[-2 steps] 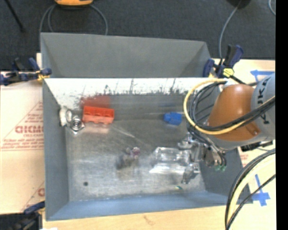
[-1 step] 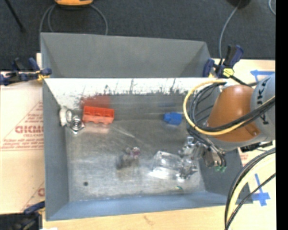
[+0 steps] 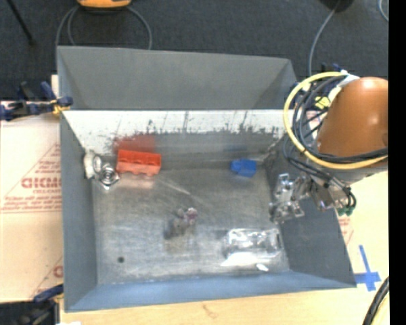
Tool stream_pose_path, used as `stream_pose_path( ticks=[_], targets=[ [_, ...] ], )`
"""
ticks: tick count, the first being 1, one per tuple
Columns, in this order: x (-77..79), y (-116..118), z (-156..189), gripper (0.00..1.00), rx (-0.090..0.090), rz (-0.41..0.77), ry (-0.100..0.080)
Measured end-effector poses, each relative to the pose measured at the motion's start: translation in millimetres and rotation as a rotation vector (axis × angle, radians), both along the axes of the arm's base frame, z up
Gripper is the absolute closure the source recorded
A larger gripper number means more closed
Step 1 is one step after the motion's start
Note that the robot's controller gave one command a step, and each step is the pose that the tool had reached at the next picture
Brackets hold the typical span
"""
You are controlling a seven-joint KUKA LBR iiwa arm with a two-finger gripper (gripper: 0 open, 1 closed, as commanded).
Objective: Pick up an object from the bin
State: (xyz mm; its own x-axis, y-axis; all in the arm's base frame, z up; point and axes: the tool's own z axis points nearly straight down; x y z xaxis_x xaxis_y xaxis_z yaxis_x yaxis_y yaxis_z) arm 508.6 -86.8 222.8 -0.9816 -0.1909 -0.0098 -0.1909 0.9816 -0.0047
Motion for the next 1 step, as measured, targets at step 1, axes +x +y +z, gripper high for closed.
stream_pose_path(
  ticks=[1],
  targets=[
    [-1.2,0.4,-3.1,0.00,0.002,-0.001,0.007]
  ],
)
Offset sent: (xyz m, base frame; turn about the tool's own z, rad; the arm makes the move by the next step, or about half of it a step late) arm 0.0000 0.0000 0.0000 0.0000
